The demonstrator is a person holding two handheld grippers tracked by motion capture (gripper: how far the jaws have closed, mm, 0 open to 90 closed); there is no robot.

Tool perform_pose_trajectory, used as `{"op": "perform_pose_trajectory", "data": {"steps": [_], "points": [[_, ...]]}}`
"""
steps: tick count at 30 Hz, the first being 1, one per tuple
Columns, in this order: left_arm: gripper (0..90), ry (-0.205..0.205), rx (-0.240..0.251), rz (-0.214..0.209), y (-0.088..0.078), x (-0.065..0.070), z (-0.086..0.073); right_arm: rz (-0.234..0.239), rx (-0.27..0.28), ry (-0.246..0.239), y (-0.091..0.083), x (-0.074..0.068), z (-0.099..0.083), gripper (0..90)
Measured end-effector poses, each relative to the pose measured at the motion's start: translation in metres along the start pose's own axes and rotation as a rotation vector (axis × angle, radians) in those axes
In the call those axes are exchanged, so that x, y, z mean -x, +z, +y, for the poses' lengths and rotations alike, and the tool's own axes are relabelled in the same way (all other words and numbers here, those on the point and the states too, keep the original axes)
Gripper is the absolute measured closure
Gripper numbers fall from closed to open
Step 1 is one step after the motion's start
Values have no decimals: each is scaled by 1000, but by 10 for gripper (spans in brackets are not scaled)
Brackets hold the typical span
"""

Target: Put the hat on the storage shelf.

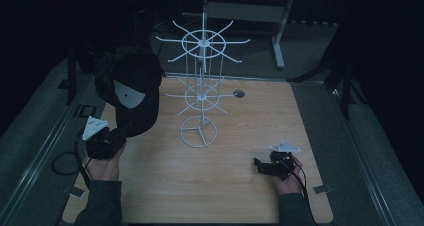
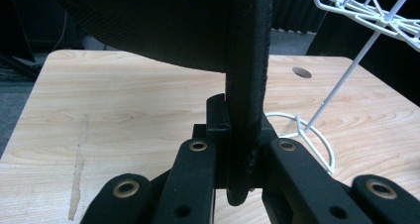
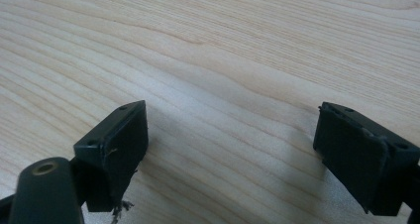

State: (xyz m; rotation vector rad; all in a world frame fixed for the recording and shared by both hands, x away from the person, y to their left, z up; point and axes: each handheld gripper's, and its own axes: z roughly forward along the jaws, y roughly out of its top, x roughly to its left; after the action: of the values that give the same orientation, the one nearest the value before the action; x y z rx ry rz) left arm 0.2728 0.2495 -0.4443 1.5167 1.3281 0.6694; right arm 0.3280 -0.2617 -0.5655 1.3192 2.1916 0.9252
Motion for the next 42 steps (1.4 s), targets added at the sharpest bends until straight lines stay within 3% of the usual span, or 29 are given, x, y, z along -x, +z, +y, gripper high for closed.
{"op": "perform_pose_trajectory", "data": {"steps": [12,25,42], "points": [[864,-9,32,11,-2,5,2,0,0,1,0,0,0,133],[864,22,62,50,-7,13,6,0,1,1,0,0,0,133],[863,57,91,68,-13,23,12,0,1,0,0,0,0,133]]}}
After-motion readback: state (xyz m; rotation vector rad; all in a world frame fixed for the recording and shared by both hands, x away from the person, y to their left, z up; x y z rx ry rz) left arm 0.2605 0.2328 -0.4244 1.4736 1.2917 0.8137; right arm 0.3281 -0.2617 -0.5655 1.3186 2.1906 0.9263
